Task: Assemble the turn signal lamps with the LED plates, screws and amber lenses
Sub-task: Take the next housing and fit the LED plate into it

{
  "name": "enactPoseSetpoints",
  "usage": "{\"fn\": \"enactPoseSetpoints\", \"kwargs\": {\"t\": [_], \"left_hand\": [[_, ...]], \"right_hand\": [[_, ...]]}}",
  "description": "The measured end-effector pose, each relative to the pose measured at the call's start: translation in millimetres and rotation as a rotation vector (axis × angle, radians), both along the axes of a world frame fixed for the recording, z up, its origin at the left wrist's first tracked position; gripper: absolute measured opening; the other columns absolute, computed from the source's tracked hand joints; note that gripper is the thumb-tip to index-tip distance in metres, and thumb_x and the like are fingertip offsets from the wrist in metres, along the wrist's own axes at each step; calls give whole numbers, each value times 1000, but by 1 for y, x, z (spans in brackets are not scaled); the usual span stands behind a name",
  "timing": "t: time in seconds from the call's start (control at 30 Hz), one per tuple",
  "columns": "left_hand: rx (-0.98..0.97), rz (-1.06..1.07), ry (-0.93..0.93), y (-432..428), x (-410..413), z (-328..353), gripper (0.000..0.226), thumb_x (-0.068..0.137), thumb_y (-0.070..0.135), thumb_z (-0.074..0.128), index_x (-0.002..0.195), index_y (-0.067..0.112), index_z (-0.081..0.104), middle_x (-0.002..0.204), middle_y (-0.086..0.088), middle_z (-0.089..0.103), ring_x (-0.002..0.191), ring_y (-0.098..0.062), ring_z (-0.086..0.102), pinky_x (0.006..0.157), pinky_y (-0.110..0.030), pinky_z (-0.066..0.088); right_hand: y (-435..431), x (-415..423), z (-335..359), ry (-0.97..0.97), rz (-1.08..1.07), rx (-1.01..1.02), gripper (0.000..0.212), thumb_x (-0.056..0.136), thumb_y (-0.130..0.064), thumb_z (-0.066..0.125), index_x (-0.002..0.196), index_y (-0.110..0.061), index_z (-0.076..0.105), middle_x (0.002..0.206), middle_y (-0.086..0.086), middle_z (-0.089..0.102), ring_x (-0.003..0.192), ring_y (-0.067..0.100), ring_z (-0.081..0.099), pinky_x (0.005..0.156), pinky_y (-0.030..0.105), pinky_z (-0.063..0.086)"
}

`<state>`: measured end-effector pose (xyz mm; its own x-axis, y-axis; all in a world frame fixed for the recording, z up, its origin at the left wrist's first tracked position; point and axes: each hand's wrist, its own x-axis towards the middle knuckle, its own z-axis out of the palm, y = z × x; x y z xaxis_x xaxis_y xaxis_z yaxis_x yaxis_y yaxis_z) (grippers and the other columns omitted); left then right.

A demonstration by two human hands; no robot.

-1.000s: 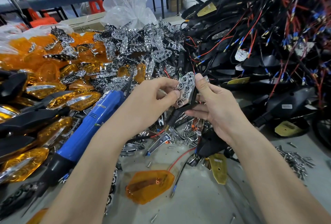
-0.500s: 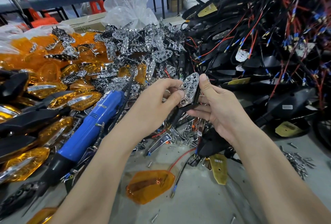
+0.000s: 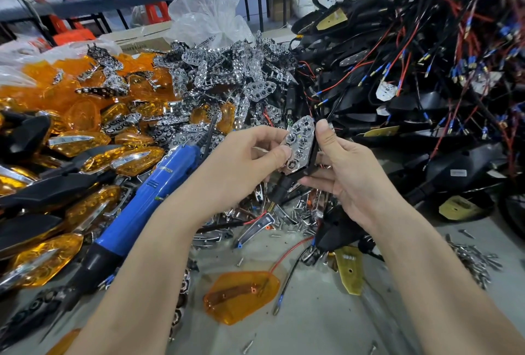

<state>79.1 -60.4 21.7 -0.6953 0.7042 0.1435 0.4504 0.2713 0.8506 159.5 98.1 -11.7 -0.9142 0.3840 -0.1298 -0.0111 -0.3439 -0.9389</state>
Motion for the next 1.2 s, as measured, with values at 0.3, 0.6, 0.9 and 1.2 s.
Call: {"fn": "enactPoseSetpoints", "kwargs": {"t": [0.3,0.6,0.9,1.2], "left_hand": [[54,3,-75,0,-2,-5,21,97,23,64,118,23,68,99,-7,72,72,-11,64,70,-25,57],[87,42,-128,3,-4,-11,23,98,20,63,120,20,68,98,0,73,74,-8,64,70,-21,56],[26,20,-82,5,-5,-14,24,98,21,62,122,17,65,104,-9,71,78,-21,66,71,-30,57],[-2,3,-96,8,3,-15,23,102,32,55,125,29,57,110,14,68,100,-5,68,91,-32,54]], "right_hand": [[2,1,1,-14,7,-32,55,82,-60,63,111,-15,76,96,13,80,81,25,78,61,25,61],[1,2,2,-6,8,-46,54,81,-59,64,110,-16,77,94,14,79,77,26,78,59,25,60],[0,1,1,-12,11,-25,57,80,-60,63,111,-14,76,95,15,79,80,28,78,60,27,62],[1,1,0,-17,-14,-54,48,87,-55,63,104,-13,77,92,14,79,72,23,77,57,26,61]]}}
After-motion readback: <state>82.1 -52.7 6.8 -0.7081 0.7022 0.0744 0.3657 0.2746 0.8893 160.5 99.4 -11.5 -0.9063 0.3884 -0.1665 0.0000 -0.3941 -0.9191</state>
